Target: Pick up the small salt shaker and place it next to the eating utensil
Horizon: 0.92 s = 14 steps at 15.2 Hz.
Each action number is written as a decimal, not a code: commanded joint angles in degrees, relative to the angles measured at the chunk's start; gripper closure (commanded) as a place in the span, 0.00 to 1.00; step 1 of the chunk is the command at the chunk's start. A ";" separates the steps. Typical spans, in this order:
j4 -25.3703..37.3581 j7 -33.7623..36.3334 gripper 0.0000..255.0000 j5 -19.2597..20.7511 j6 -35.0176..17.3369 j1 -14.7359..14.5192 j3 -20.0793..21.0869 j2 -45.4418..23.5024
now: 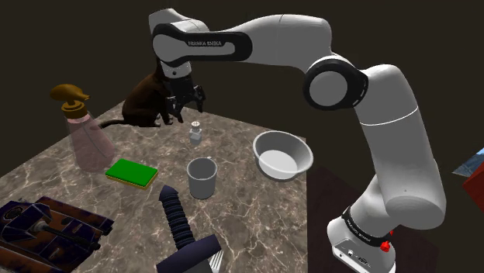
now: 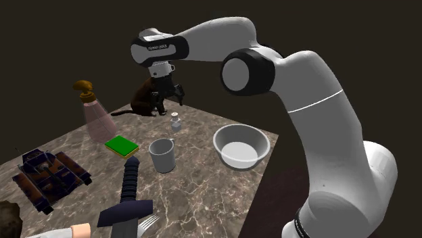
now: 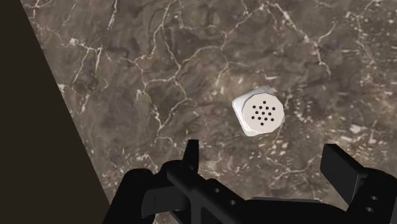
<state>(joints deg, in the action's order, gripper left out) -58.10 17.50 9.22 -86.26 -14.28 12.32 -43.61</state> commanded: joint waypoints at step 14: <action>-7.50 0.18 0.00 -0.19 -6.55 -0.15 -0.24 -0.77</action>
<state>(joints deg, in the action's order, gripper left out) -64.39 17.90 9.24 -92.87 -14.33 12.07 -40.43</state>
